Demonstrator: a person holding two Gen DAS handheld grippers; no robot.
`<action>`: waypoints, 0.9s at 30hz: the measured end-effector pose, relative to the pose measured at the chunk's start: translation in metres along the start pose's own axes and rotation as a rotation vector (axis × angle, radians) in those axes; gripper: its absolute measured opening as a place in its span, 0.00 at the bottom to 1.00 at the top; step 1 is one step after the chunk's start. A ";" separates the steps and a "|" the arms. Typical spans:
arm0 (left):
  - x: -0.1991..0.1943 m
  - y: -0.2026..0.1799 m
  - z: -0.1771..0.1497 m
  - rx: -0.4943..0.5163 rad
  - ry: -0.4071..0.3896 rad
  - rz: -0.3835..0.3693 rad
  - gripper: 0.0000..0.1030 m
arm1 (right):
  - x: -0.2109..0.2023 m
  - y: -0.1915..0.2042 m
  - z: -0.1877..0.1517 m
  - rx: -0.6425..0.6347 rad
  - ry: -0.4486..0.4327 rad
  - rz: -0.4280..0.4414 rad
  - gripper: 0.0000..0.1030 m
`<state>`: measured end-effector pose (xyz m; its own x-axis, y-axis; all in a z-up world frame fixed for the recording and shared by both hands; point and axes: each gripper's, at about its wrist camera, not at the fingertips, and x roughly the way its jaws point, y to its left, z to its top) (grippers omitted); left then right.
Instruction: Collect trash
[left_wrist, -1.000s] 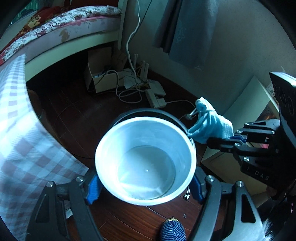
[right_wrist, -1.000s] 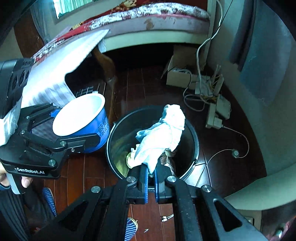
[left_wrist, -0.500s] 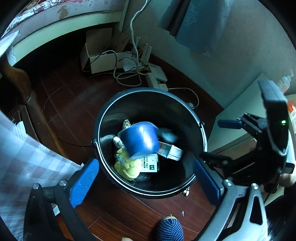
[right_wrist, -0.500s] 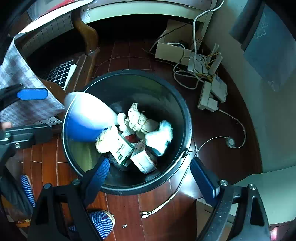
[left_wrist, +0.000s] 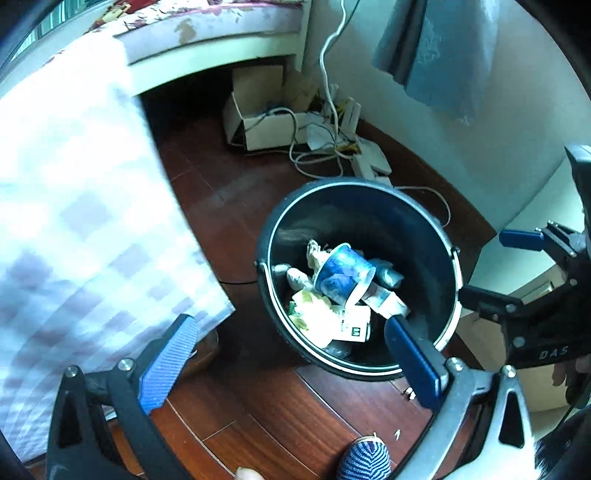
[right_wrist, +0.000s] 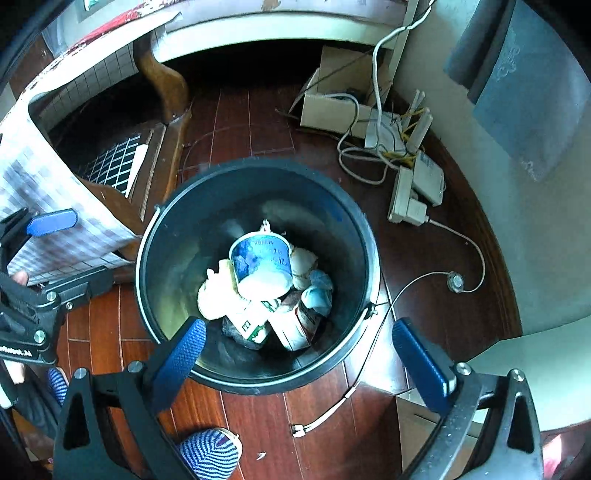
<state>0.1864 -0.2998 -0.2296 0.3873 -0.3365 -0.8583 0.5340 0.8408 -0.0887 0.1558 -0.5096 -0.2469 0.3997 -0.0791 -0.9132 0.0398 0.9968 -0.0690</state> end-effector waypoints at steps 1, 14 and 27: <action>-0.004 0.001 -0.001 -0.005 -0.006 0.005 0.99 | -0.004 0.003 0.000 0.001 -0.009 -0.003 0.99; -0.072 0.023 -0.008 -0.048 -0.103 0.059 0.99 | -0.062 0.049 -0.004 0.030 -0.103 0.017 0.99; -0.182 0.054 -0.019 -0.071 -0.240 0.165 0.99 | -0.164 0.109 0.007 0.025 -0.273 0.012 0.99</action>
<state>0.1304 -0.1855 -0.0871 0.6358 -0.2759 -0.7208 0.3980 0.9174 -0.0001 0.1011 -0.3878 -0.1020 0.6326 -0.0705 -0.7713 0.0550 0.9974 -0.0460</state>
